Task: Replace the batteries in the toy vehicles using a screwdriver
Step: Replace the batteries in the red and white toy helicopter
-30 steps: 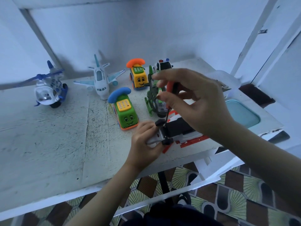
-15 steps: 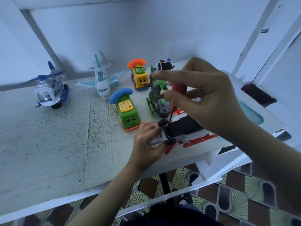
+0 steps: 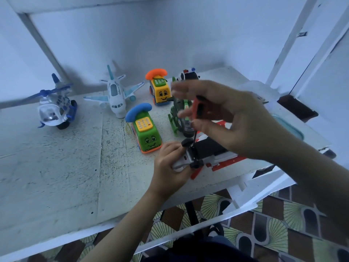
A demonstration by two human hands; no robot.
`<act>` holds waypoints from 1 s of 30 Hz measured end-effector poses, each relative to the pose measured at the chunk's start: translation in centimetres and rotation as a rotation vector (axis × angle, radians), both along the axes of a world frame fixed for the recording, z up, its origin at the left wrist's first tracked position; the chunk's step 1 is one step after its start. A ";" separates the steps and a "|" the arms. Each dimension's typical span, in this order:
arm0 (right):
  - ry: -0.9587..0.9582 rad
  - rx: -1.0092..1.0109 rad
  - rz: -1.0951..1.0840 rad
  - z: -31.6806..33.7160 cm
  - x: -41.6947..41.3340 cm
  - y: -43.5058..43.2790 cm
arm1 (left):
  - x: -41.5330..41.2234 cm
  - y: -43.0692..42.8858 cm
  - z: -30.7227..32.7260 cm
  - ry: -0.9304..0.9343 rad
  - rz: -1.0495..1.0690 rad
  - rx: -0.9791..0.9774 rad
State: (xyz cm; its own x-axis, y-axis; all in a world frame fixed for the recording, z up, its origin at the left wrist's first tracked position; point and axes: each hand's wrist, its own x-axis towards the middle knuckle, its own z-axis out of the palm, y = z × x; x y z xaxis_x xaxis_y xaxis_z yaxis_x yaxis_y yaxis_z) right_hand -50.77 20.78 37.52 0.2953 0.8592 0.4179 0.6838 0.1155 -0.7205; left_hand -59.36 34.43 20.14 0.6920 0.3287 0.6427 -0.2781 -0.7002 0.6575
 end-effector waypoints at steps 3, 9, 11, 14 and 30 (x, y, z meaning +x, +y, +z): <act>-0.135 0.014 -0.038 0.0 -0.1 0.1 | 0.0 0.1 -0.1 0.003 0.013 0.005; -0.330 -0.073 -0.026 0.6 0.0 0.5 | 0.0 0.0 -0.1 -0.014 0.000 0.017; -0.296 -0.074 -0.063 0.8 0.3 0.7 | -0.2 -0.1 -0.1 -0.015 -0.009 0.040; -0.289 -0.067 -0.129 0.9 0.6 0.8 | -0.2 -0.1 -0.1 -0.011 -0.013 0.057; -0.066 0.082 -0.081 0.8 0.6 0.9 | 0.0 0.0 -0.2 -0.021 -0.016 0.014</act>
State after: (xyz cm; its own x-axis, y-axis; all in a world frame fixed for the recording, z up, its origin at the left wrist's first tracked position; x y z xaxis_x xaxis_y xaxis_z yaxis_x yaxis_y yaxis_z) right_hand -50.20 21.68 38.31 0.3316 0.7956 0.5070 0.7392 0.1148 -0.6637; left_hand -59.34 34.44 19.99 0.6835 0.3088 0.6614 -0.3026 -0.7048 0.6417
